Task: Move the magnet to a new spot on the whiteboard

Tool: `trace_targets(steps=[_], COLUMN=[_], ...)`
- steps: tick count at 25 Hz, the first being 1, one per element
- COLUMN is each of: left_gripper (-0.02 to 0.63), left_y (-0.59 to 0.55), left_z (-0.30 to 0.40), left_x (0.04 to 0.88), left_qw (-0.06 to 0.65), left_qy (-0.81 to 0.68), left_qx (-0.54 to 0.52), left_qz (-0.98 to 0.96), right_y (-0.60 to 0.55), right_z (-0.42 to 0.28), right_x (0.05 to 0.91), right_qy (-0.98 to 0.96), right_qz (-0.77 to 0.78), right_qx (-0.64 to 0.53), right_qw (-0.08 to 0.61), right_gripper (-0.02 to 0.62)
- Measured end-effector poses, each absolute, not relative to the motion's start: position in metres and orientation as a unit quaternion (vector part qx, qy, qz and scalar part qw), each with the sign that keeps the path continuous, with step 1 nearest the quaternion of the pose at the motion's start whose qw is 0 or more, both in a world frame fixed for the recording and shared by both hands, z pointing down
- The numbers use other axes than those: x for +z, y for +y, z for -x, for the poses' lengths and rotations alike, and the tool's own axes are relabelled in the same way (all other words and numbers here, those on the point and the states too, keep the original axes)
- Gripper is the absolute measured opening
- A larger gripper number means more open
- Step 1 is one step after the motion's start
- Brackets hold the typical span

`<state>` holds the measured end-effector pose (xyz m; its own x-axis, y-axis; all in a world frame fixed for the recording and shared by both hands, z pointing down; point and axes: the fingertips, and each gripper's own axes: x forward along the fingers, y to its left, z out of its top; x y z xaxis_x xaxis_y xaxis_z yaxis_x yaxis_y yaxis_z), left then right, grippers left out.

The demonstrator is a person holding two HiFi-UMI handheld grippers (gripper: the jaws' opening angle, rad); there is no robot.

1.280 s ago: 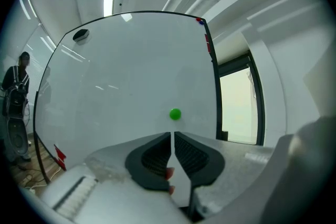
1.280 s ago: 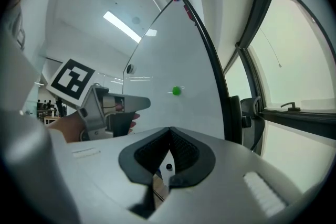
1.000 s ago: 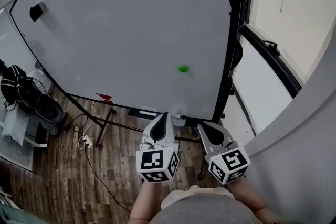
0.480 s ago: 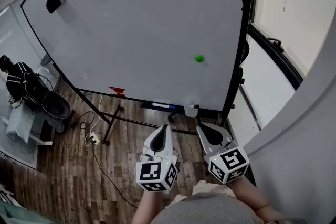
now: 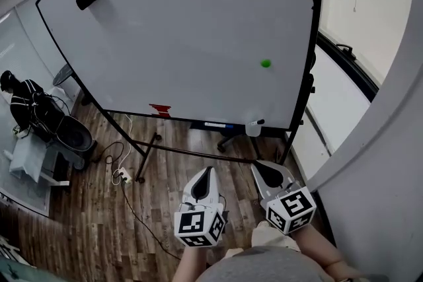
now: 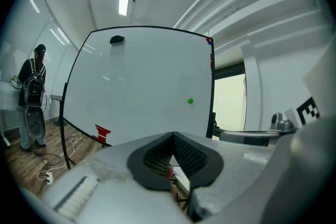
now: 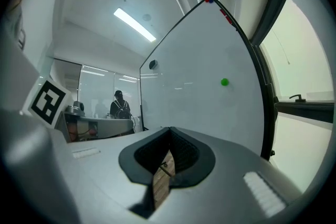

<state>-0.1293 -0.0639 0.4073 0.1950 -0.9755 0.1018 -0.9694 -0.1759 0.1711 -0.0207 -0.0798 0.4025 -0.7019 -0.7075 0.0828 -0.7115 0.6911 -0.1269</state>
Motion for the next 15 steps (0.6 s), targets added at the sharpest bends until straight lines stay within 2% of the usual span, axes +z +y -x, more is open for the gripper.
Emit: trace_targets(steps=[15], left_gripper=[0.005], left_y=[0.019], left_z=[0.155], left_x=[0.414], left_qw=[0.102], left_qy=[-0.64], left_qx=[-0.013], left_qz=[-0.761], right_y=[0.0], right_z=[0.046], right_x=[0.404], right_qy=[-0.923], right_qz=[-0.378], right_qx=[0.075], right_qw=[0.011], right_gripper=[-0.011])
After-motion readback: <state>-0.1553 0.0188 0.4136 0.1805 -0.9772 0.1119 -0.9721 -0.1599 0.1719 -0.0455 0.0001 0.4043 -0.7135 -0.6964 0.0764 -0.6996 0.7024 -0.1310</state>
